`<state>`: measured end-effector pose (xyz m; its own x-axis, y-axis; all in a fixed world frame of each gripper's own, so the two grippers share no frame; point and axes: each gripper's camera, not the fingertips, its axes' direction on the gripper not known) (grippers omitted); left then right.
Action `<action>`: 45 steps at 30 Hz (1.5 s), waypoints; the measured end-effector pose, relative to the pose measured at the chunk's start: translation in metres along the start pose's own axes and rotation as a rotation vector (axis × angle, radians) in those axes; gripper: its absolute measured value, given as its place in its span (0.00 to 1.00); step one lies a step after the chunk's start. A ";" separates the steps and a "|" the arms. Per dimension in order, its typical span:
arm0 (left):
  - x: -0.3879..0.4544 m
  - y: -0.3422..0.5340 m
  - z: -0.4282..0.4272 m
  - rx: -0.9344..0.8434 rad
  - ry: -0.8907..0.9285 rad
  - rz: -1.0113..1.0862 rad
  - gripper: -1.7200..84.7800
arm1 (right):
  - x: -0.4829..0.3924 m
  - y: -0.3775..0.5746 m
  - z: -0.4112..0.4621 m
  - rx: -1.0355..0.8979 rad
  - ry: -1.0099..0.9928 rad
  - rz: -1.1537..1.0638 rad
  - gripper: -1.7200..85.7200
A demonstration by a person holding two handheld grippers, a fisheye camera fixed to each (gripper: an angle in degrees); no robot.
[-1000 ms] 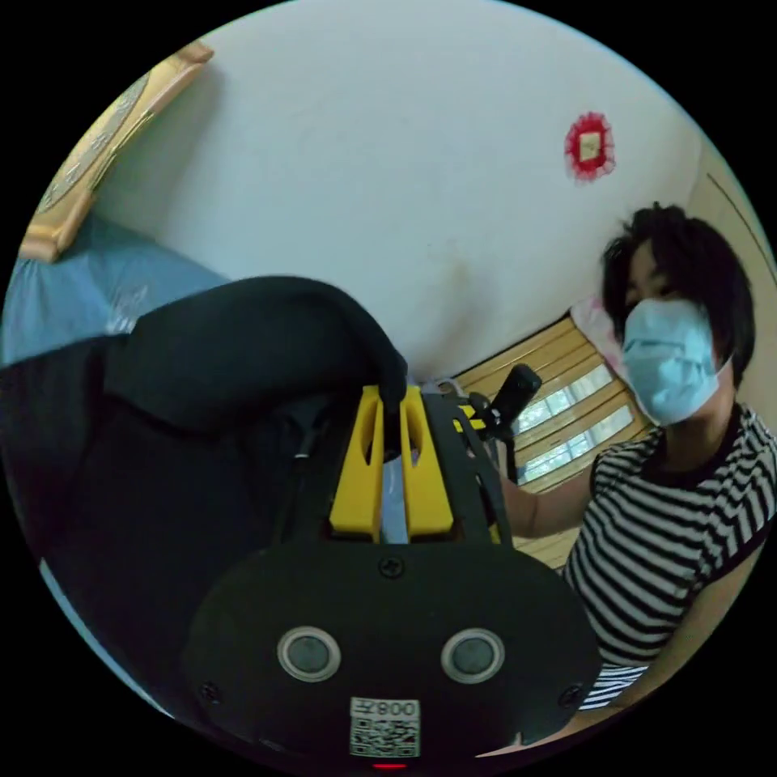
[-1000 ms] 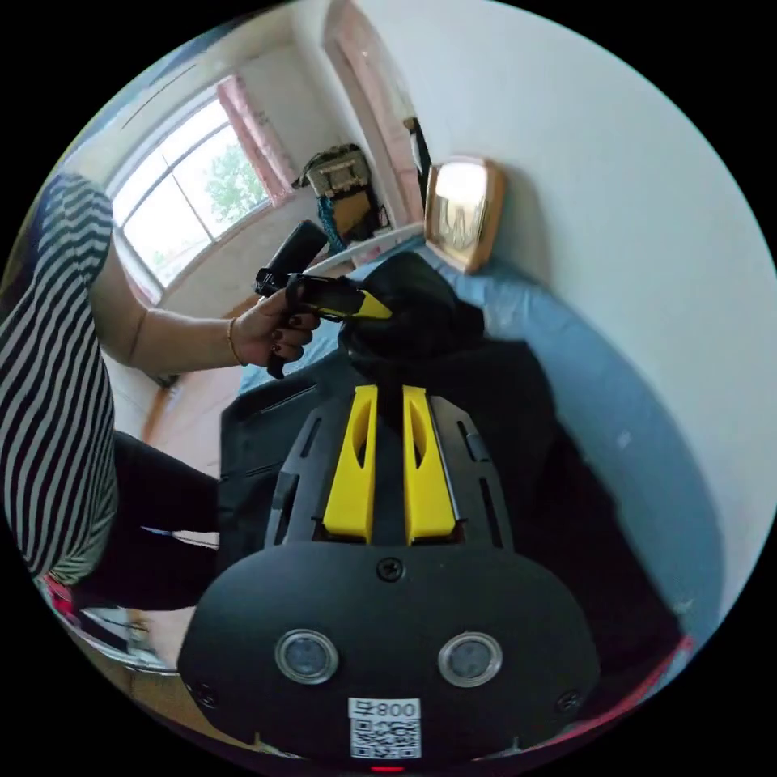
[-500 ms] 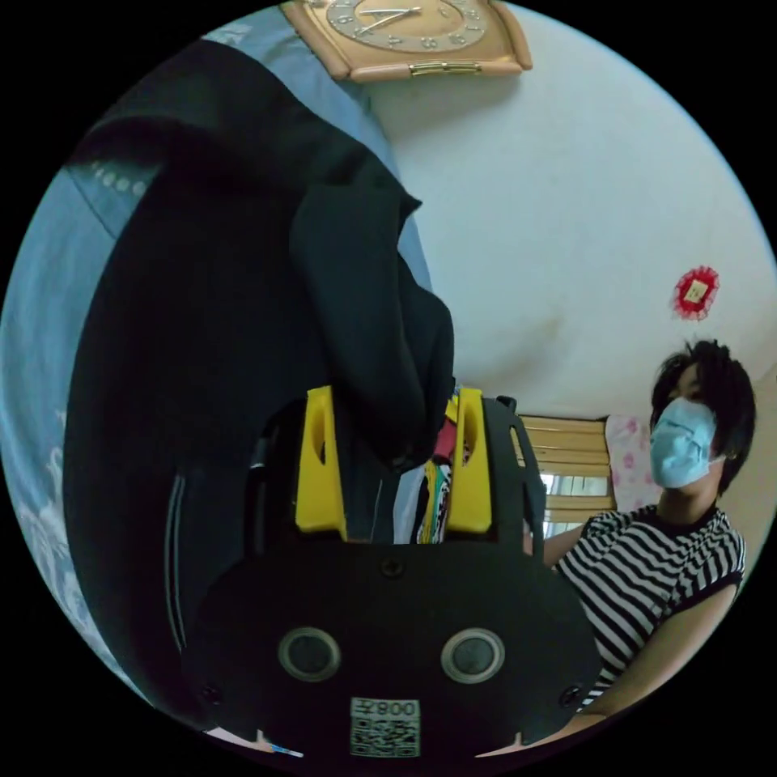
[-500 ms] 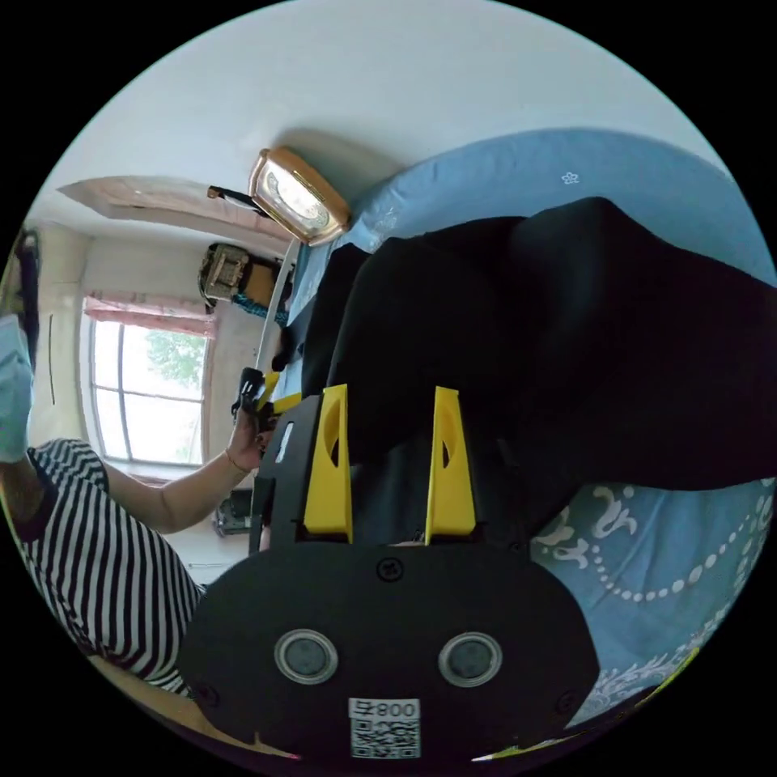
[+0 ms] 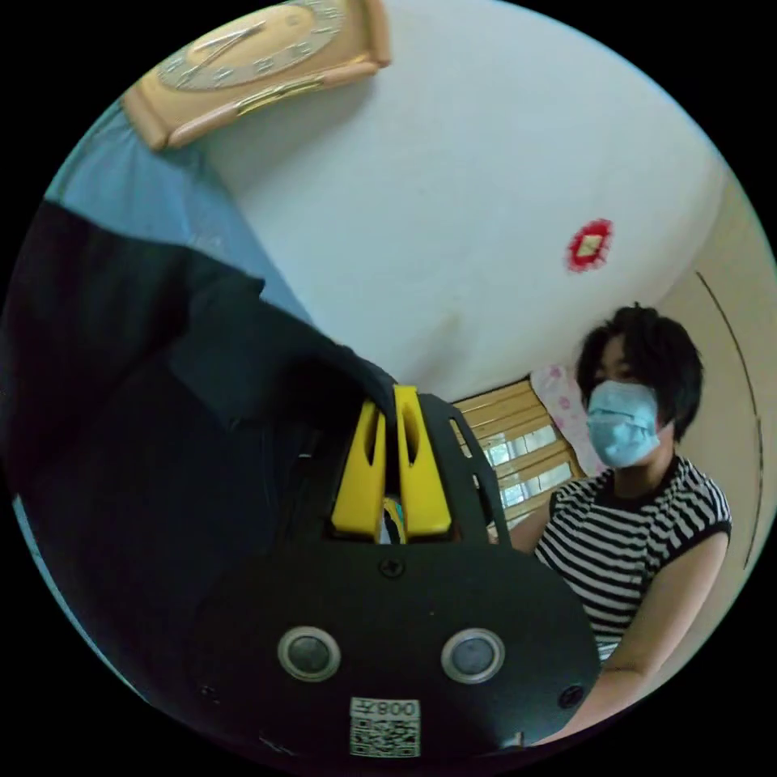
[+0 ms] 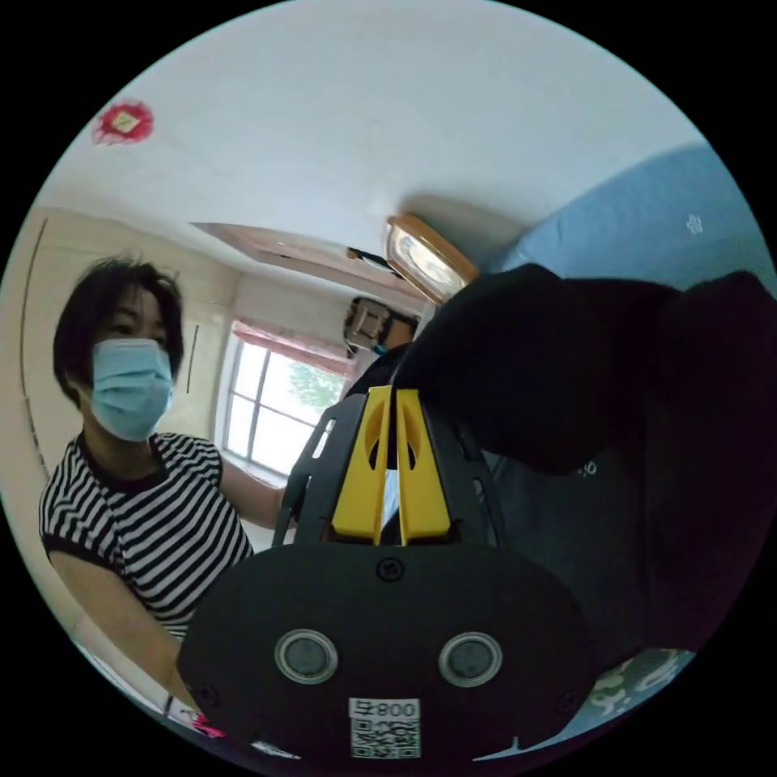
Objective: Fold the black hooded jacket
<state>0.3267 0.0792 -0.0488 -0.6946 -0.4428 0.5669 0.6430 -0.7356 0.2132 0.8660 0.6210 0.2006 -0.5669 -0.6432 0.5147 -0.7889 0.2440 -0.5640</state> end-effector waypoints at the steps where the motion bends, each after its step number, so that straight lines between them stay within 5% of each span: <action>1: 0.003 -0.001 -0.004 0.006 0.013 0.026 0.06 | -0.002 0.000 -0.010 0.034 -0.021 -0.053 0.03; 6: -0.043 0.029 -0.025 -0.064 -0.139 -0.131 0.06 | 0.054 0.025 -0.009 -0.102 0.162 0.125 0.03; 9: -0.068 0.054 -0.033 -0.018 -0.104 -0.268 0.07 | 0.069 0.038 -0.021 -0.053 0.081 0.177 0.04; 18: -0.041 0.062 -0.060 0.098 -0.193 -0.253 0.10 | 0.047 0.003 -0.059 0.033 0.344 0.140 0.03; 22: 0.000 0.042 -0.045 0.056 -0.294 -0.106 0.09 | 0.058 -0.002 -0.054 -0.025 0.665 0.223 0.02; 29: 0.033 0.014 0.030 -0.173 -0.431 0.121 0.08 | 0.078 -0.023 -0.026 -0.072 0.605 0.221 0.02; 38: -0.025 0.040 -0.018 -0.075 -0.393 -0.221 0.10 | 0.093 -0.029 -0.043 0.012 0.430 0.170 0.02; 45: 0.005 0.038 -0.034 0.067 -0.492 -0.138 0.10 | 0.065 -0.012 -0.067 0.081 0.486 0.137 0.02</action>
<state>0.3371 0.0316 -0.0651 -0.5508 -0.0385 0.8337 0.5867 -0.7283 0.3540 0.8231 0.6250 0.2843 -0.7240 -0.1921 0.6625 -0.6894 0.2329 -0.6859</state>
